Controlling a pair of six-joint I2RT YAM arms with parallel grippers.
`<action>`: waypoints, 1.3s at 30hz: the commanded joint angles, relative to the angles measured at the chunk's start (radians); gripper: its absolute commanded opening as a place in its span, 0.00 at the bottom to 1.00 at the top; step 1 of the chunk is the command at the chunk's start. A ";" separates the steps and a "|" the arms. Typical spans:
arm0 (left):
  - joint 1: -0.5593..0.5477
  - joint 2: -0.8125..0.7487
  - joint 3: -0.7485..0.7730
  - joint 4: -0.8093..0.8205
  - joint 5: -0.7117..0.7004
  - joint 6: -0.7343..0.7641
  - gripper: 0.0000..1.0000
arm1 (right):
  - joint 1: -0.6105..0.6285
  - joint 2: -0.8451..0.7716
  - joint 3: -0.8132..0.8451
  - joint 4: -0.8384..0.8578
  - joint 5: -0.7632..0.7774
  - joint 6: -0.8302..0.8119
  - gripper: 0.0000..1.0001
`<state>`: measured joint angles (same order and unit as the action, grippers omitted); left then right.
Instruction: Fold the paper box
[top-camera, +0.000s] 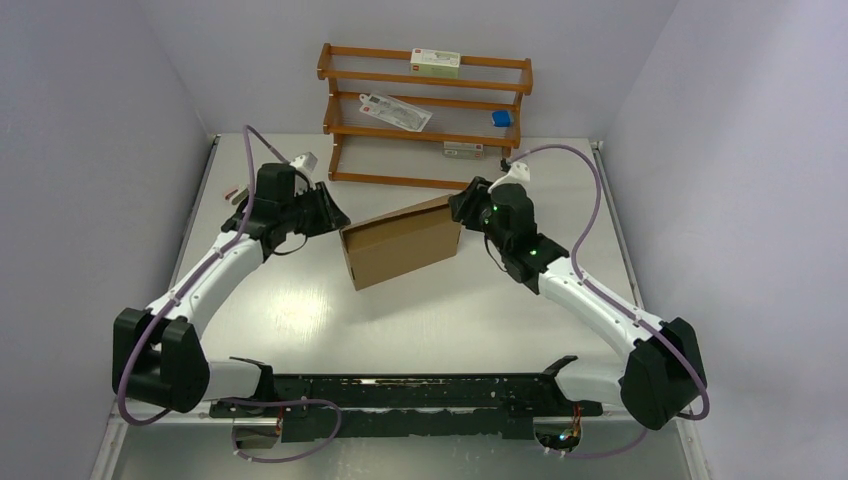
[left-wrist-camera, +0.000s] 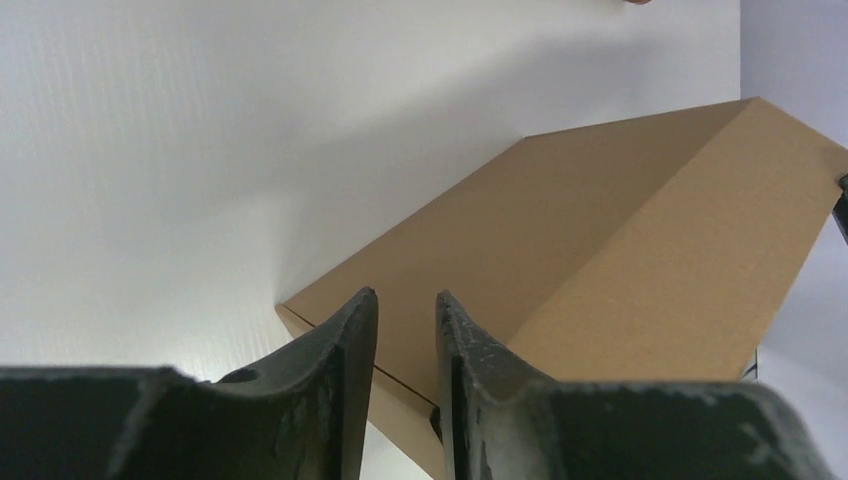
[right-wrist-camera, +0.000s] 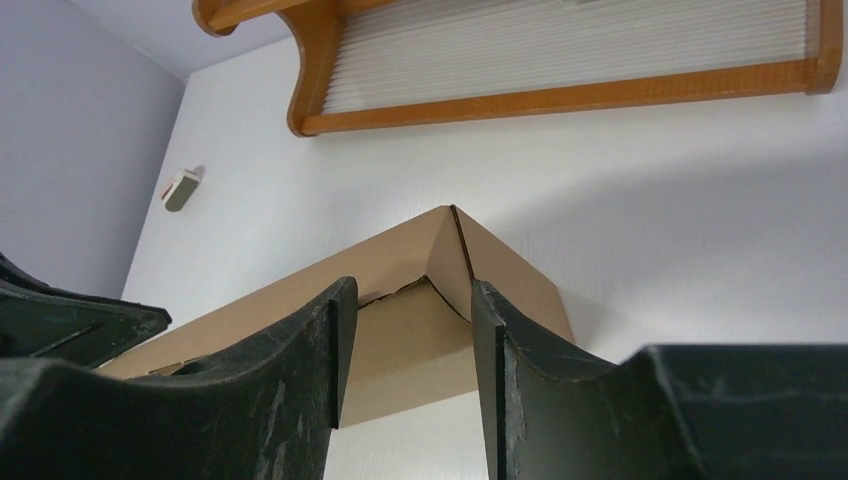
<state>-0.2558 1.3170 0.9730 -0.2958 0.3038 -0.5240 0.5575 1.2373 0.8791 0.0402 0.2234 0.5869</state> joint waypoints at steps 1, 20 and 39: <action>0.006 -0.045 -0.005 0.027 0.011 -0.009 0.35 | 0.001 0.000 -0.068 -0.010 0.007 -0.022 0.48; 0.006 -0.227 0.019 -0.166 -0.110 -0.001 0.61 | 0.014 0.033 -0.180 0.083 -0.021 -0.056 0.31; 0.006 -0.332 -0.126 -0.031 -0.072 -0.360 0.76 | 0.065 0.053 -0.189 0.104 0.016 -0.089 0.31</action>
<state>-0.2558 0.9718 0.8639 -0.4187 0.2066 -0.7738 0.6044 1.2461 0.7414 0.3141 0.2386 0.5339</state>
